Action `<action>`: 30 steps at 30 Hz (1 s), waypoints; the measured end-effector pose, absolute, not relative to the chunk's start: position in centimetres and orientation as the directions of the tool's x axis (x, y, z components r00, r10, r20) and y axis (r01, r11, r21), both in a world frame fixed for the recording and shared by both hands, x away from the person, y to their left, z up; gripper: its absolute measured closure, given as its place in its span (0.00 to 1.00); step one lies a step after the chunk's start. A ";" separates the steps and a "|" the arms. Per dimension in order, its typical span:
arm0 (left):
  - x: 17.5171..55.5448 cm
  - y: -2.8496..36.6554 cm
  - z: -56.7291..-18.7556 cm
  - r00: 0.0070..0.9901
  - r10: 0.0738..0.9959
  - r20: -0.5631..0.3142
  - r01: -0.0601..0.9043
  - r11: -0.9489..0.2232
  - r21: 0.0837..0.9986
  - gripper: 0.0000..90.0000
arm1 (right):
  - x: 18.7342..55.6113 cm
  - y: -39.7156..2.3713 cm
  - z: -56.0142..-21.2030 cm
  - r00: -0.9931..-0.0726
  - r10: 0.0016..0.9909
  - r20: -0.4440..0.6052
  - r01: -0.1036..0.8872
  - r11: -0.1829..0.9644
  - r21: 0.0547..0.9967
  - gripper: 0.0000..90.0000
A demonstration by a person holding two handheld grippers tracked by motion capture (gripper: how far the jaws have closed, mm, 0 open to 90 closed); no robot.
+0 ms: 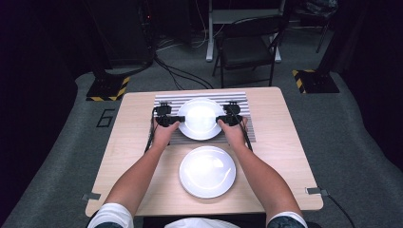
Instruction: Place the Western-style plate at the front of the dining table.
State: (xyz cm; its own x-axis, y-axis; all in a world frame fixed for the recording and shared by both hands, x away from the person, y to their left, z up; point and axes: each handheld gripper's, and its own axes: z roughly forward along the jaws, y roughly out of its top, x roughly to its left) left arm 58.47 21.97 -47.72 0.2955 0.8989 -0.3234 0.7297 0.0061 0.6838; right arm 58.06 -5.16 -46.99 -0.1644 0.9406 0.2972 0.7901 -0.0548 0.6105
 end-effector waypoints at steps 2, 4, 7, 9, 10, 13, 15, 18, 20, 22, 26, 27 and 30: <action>58.5 21.9 -47.8 0.288 0.900 -0.326 0.731 0.013 0.682 0.68 | 58.1 -5.1 -47.0 -0.161 0.942 0.295 0.788 -0.058 0.613 0.62; 58.5 21.9 -47.9 0.284 0.900 -0.330 0.730 0.020 0.683 0.68 | 58.3 -5.1 -46.9 -0.165 0.944 0.287 0.783 -0.051 0.619 0.62; 58.6 21.9 -48.0 0.288 0.900 -0.327 0.725 0.018 0.688 0.68 | 58.4 -5.0 -46.9 -0.161 0.945 0.284 0.782 -0.053 0.621 0.62; 58.6 21.8 -48.1 0.291 0.899 -0.328 0.724 0.017 0.690 0.68 | 58.5 -5.1 -47.0 -0.163 0.945 0.285 0.781 -0.053 0.623 0.63; 58.7 21.8 -48.1 0.294 0.899 -0.323 0.723 0.012 0.691 0.69 | 58.6 -5.1 -47.1 -0.160 0.946 0.282 0.782 -0.053 0.620 0.63; 58.8 21.8 -48.3 0.292 0.902 -0.318 0.722 0.010 0.691 0.68 | 58.7 -5.0 -47.3 -0.154 0.947 0.281 0.787 -0.054 0.615 0.63; 58.8 21.7 -48.4 0.288 0.902 -0.322 0.722 0.016 0.691 0.68 | 58.8 -4.9 -47.5 -0.151 0.950 0.273 0.784 -0.053 0.618 0.63; 58.9 21.7 -48.7 0.290 0.906 -0.310 0.722 0.006 0.692 0.68 | 58.9 -5.0 -47.6 -0.147 0.949 0.277 0.784 -0.059 0.618 0.63; 58.9 21.5 -48.8 0.292 0.908 -0.300 0.721 -0.003 0.693 0.68 | 58.9 -4.9 -47.7 -0.136 0.950 0.280 0.788 -0.067 0.612 0.63; 59.0 21.4 -49.0 0.289 0.910 -0.298 0.721 -0.001 0.693 0.69 | 59.0 -4.9 -47.8 -0.136 0.952 0.275 0.788 -0.064 0.612 0.63; 59.2 21.4 -49.4 0.283 0.908 -0.308 0.727 0.006 0.686 0.68 | 59.0 -5.0 -47.8 -0.132 0.953 0.272 0.781 -0.069 0.621 0.64; 59.3 21.4 -49.5 0.282 0.909 -0.307 0.728 0.006 0.686 0.68 | 59.0 -5.0 -47.8 -0.132 0.954 0.269 0.778 -0.068 0.624 0.64; 59.3 21.3 -49.7 0.279 0.913 -0.299 0.724 0.005 0.690 0.69 | 59.0 -4.8 -47.9 -0.130 0.954 0.270 0.782 -0.069 0.620 0.64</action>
